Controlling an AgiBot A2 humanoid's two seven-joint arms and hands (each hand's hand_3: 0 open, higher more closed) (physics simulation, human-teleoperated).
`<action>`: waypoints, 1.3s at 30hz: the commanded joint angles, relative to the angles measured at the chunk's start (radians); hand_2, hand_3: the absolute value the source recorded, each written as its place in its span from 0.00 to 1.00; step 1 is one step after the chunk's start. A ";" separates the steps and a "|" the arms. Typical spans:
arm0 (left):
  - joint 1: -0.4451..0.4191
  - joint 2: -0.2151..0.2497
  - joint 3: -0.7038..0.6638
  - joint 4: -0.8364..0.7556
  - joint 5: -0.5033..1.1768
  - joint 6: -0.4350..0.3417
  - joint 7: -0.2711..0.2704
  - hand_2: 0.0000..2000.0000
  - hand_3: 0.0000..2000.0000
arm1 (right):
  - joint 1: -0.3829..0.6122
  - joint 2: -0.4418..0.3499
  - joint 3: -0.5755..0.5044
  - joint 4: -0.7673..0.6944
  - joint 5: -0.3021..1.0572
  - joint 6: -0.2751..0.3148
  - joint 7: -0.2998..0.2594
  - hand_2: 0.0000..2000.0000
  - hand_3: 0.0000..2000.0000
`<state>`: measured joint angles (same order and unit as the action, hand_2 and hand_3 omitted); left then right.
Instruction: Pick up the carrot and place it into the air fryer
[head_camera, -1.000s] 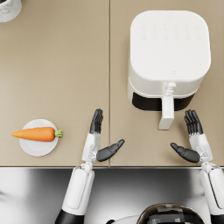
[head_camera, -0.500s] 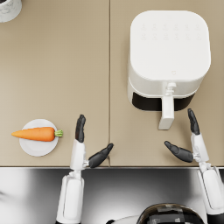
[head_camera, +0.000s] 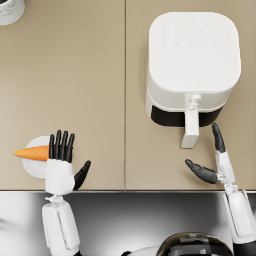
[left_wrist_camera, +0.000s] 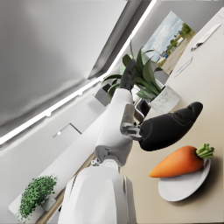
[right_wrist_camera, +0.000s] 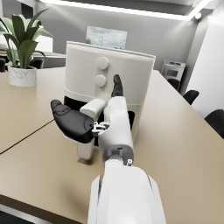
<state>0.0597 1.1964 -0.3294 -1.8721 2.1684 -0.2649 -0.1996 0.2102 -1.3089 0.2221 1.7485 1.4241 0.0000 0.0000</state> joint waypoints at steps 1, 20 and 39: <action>0.029 -0.019 -0.077 0.027 0.045 -0.029 -0.021 0.00 0.00 | 0.005 -0.005 0.001 0.009 0.000 0.000 0.000 0.00 0.00; 0.123 -0.043 -0.019 0.387 0.777 -0.092 -0.080 0.00 0.00 | 0.002 -0.042 -0.050 -0.007 0.000 0.000 0.000 0.00 0.00; 0.209 -0.055 0.058 0.634 0.799 0.104 -0.117 1.00 0.82 | 0.012 -0.080 -0.065 0.001 0.000 0.000 0.000 0.00 0.00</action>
<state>0.2627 1.1404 -0.2771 -1.2759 2.9669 -0.1373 -0.3173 0.2126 -1.3871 0.1590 1.7440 1.4239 0.0000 0.0000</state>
